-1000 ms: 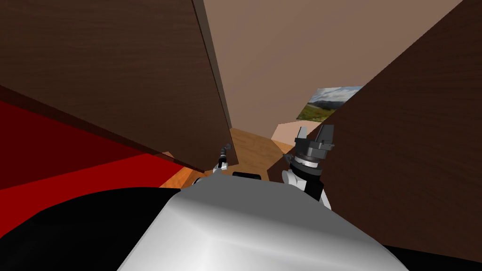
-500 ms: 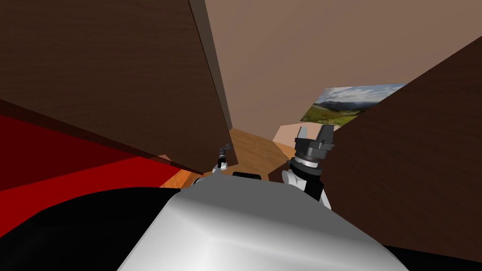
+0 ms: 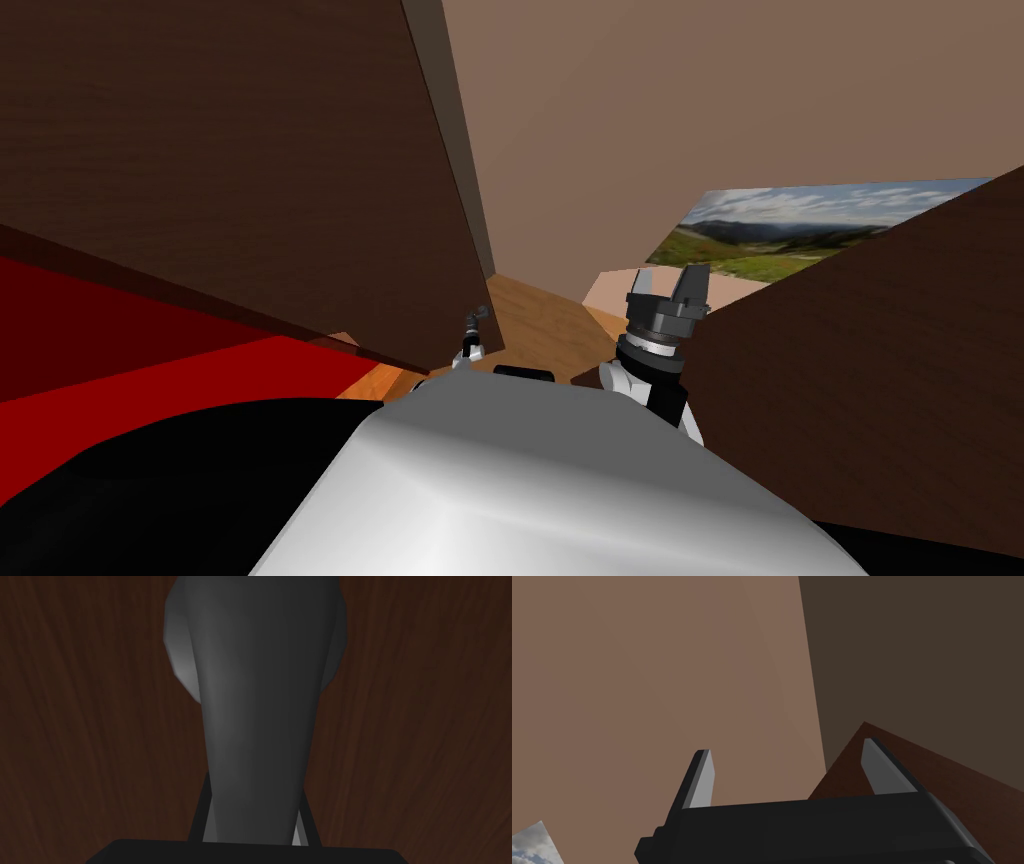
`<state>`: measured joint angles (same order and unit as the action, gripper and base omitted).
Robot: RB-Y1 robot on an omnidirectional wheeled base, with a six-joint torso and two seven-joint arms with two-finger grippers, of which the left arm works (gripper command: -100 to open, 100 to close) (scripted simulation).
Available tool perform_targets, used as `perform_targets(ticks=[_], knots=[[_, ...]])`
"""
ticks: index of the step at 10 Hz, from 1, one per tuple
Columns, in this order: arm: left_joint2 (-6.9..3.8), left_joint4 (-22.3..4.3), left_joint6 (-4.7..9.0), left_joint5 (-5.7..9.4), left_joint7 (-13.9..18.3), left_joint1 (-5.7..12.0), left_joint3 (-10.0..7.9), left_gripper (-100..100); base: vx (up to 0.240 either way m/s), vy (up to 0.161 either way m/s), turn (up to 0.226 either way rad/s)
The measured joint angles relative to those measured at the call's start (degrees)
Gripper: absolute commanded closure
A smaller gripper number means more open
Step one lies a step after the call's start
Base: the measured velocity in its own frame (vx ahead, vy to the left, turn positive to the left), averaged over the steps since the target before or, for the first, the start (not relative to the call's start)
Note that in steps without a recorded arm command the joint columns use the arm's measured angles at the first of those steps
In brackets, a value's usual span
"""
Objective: Push the door open
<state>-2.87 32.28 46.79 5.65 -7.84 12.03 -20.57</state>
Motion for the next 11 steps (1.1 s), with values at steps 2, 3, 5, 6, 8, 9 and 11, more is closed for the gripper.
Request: perform_targets(ticks=[2,3,5,6,8,9,11], knots=[[-0.02,-2.3,1.71,0.66,-0.8,1.08,-1.19,100,0.088,0.004,0.016],[-0.07,-1.8,1.5,0.73,-1.0,1.21,-1.33,100,-0.008,0.007,-0.023],[1.0,0.8,0.31,0.93,-1.5,-0.01,-1.74,100,0.145,-0.032,0.092],[1.61,1.0,0.07,1.2,-2.1,-0.34,-2.29,100,0.173,-0.021,0.067],[2.24,0.5,0.56,1.84,-3.1,-0.14,-3.54,100,0.178,-0.014,0.065],[2.37,-0.2,1.17,2.21,-3.5,0.29,-4.2,100,0.185,-0.032,0.066],[3.52,1.1,1.15,2.83,-4.5,-0.08,-5.43,100,0.163,-0.018,0.078]])
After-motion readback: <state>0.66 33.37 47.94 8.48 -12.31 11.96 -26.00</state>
